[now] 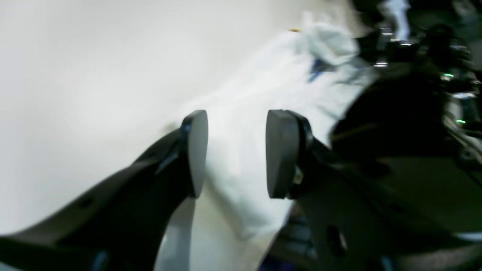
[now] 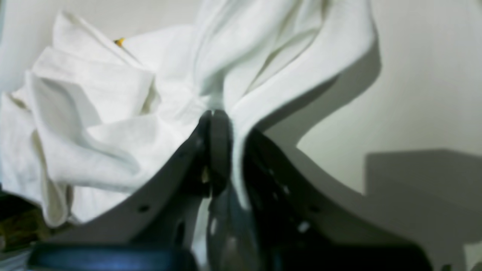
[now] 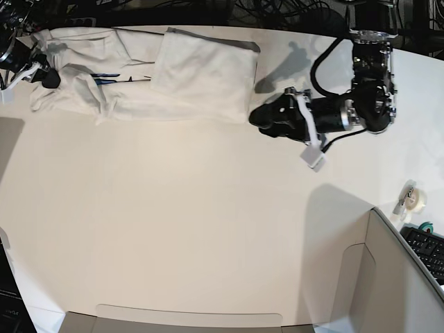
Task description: Layout the t-shirt on the table in an organized manner, then fold the t-shirt properly
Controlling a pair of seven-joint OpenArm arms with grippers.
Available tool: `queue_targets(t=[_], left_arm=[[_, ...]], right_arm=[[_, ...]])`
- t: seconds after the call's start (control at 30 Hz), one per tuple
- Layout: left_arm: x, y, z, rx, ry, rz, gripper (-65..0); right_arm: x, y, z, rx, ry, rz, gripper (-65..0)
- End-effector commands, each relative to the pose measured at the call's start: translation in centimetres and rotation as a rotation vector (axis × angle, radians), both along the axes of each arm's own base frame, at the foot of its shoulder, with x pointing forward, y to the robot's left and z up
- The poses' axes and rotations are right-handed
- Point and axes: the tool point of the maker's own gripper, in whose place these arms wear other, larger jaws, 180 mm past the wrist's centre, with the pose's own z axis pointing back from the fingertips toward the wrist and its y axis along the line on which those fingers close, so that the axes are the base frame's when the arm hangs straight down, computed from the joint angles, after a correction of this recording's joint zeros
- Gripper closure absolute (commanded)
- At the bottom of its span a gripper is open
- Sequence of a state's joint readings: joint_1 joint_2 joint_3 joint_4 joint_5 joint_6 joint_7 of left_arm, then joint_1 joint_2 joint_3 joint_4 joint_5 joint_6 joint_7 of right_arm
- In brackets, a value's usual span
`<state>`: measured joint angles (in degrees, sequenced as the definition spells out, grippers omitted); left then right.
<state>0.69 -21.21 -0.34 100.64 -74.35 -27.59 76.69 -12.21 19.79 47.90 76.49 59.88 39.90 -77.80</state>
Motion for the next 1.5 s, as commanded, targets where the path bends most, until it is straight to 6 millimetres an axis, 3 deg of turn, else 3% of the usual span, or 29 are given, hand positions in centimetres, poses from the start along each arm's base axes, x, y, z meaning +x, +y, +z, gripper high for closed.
queue_targets(t=[0.0,0.13,0.4,0.47,0.53,0.7,0.77,1.13,1.27,1.47], left_arm=[[0.2,1.1,0.9,-0.005,-0.028,0.021,-22.8],[-1.3,4.3,-0.6,0.048,0.024,0.088,-22.8],[-5.3,7.7,-5.9,0.245,0.138,0.147,-22.8],[-6.1,8.1,-7.3,0.304,0.148,0.154,-22.8],[-6.5,7.8,-8.5,0.361,0.138,0.137,-22.8],[-7.9,6.4,-10.6,0.44,0.134,0.064,-22.8],[-8.3,5.8,-11.0,0.45,0.136,0.039,-22.8],[-8.6,4.9,-11.2,0.438,0.146,0.024,-22.8],[-8.8,5.3,-11.9,0.439,0.169,0.032,-22.8],[-9.2,5.2,-12.6,0.428,0.199,0.043,-22.8]], right_arm=[[-1.4,-0.5,-1.4,-0.058,0.108,0.032,0.0],[0.4,-0.7,-0.9,-0.082,0.083,0.034,0.0],[4.1,-1.6,1.5,-0.198,0.028,0.053,0.0],[4.8,-0.7,2.4,-0.251,0.008,0.093,0.0],[5.8,0.5,4.5,-0.334,-0.049,0.141,0.0],[7.7,6.0,9.8,-0.526,-0.203,0.317,0.0],[7.5,8.4,10.6,-0.578,-0.228,0.377,0.0],[6.2,21.6,6.9,-0.447,-0.247,0.711,0.0],[5.9,24.8,6.1,-0.469,-0.236,0.778,0.0],[5.9,28.8,6.6,-0.447,-0.311,0.853,0.0]])
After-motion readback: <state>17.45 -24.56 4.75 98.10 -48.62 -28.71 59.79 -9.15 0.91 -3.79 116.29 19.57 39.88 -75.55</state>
